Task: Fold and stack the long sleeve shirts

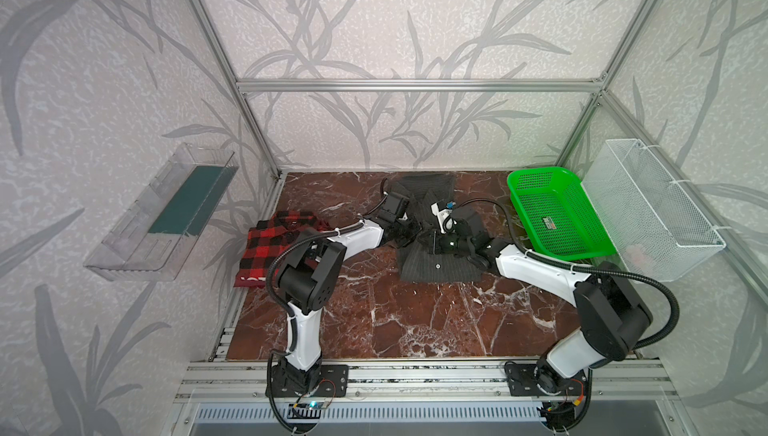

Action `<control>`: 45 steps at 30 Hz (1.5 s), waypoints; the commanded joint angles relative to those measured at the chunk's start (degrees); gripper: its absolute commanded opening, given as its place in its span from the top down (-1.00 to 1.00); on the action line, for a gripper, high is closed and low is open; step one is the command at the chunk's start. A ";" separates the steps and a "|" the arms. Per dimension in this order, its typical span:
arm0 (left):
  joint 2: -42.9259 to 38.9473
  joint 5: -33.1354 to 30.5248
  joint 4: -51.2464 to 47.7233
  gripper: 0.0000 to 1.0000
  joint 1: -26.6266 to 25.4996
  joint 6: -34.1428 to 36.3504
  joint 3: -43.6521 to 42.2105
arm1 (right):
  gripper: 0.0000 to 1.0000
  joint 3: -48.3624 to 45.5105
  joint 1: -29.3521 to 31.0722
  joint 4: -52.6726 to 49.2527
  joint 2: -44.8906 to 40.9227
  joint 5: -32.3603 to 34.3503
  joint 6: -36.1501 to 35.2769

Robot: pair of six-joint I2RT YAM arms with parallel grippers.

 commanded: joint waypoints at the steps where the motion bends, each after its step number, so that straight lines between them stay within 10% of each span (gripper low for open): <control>1: 2.17 0.52 2.63 1.00 -0.48 -2.18 -1.21 | 1.00 -0.75 -0.28 1.79 -1.57 0.28 0.22; 9: 2.89 0.25 0.77 0.91 -0.01 -0.46 -3.62 | 1.00 -1.45 -0.31 2.61 -1.04 0.37 0.66; 25: -7.89 -3.17 -11.19 -0.56 5.18 6.02 -3.11 | 1.00 -1.81 -0.57 2.13 -0.98 0.55 0.80; 45: -24.01 -8.41 -19.88 -0.64 13.48 9.67 -10.96 | 1.00 12.36 2.99 -1.13 14.47 -1.23 -0.13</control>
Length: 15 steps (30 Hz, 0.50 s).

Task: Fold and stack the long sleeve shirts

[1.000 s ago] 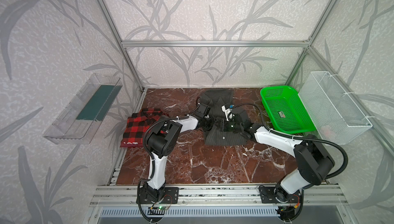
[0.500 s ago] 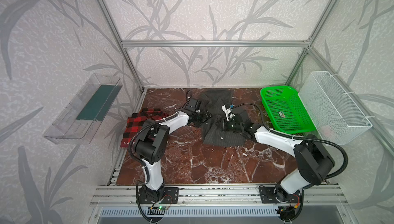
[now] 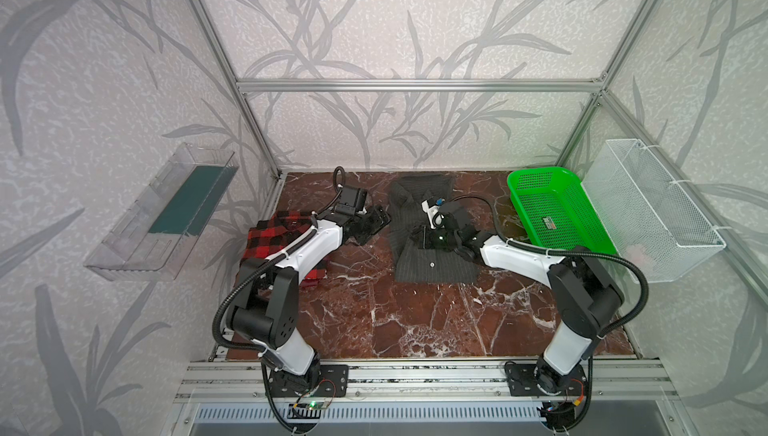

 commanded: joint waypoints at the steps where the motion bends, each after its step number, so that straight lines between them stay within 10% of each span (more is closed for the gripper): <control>1: -2.82 -2.58 -3.83 -0.64 0.94 1.69 -2.67 | 1.00 4.01 1.98 -0.97 3.68 -0.49 -0.76; 15: -3.52 1.18 -1.20 -0.63 1.95 2.33 -10.63 | 0.73 13.11 2.78 -7.34 15.17 -0.37 -2.07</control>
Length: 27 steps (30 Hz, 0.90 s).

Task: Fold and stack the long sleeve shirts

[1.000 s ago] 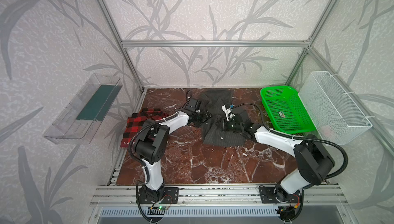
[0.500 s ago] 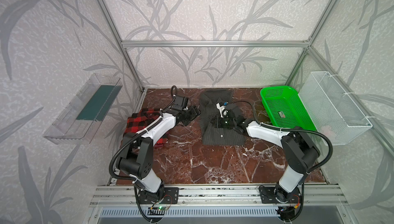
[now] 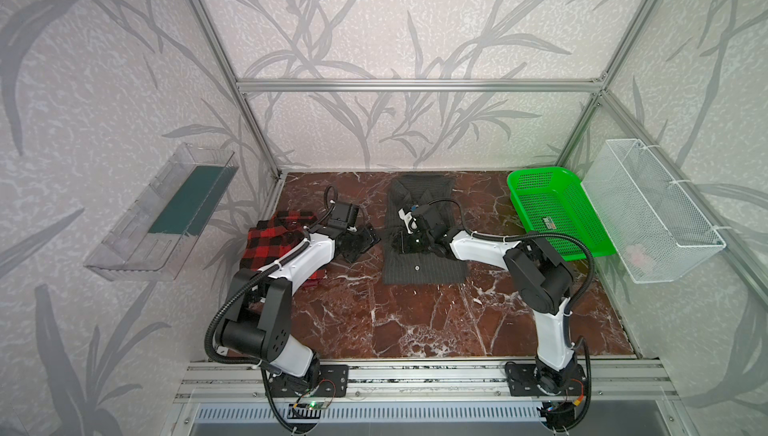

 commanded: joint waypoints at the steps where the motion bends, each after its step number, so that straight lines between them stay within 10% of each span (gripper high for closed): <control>1: 0.54 2.51 1.22 -0.63 -0.33 0.67 -0.82 | 0.66 2.26 -0.64 -3.61 -0.08 -0.85 -0.92; 6: 1.45 3.70 1.07 -0.65 -2.01 1.75 -0.80 | 0.01 1.16 -3.38 -7.87 -10.20 -0.64 -3.95; 15: 1.50 9.74 7.43 -0.98 -3.06 2.21 -5.51 | -0.53 -16.46 -15.12 -10.63 -28.61 -0.95 -4.08; 27: -5.62 8.41 13.19 -0.98 -7.84 1.42 -16.73 | -0.69 -35.07 -17.50 -6.96 -33.85 -6.06 -0.55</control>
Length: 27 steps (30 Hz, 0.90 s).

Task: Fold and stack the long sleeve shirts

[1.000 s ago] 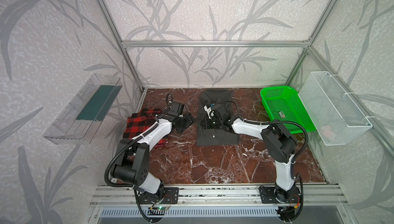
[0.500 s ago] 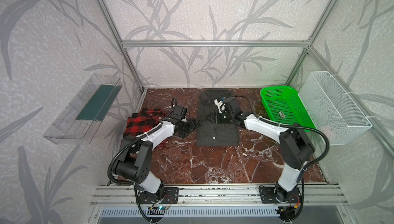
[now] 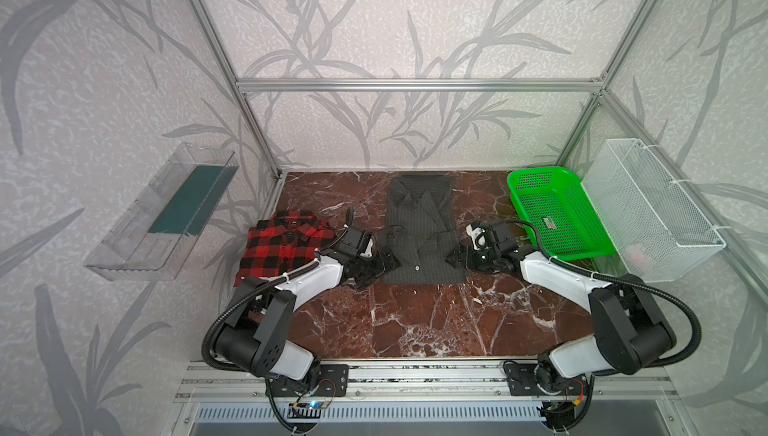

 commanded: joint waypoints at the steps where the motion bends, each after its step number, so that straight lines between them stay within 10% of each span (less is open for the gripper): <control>1: -1.41 0.22 2.66 -0.98 -0.28 -0.63 -2.63 | -0.67 -1.79 -0.08 4.37 -0.01 -3.78 1.68; 10: -6.63 -5.14 -10.59 -0.98 0.94 0.09 -1.34 | 0.15 -3.46 5.15 9.31 5.00 -4.52 4.57; 21: -17.34 -10.81 -25.56 -0.98 6.28 1.86 3.18 | -0.02 3.08 33.06 28.26 15.22 2.00 25.55; 27: -21.54 -10.55 -28.30 -0.98 6.57 2.44 1.48 | -0.22 9.21 37.62 21.24 13.37 3.01 22.78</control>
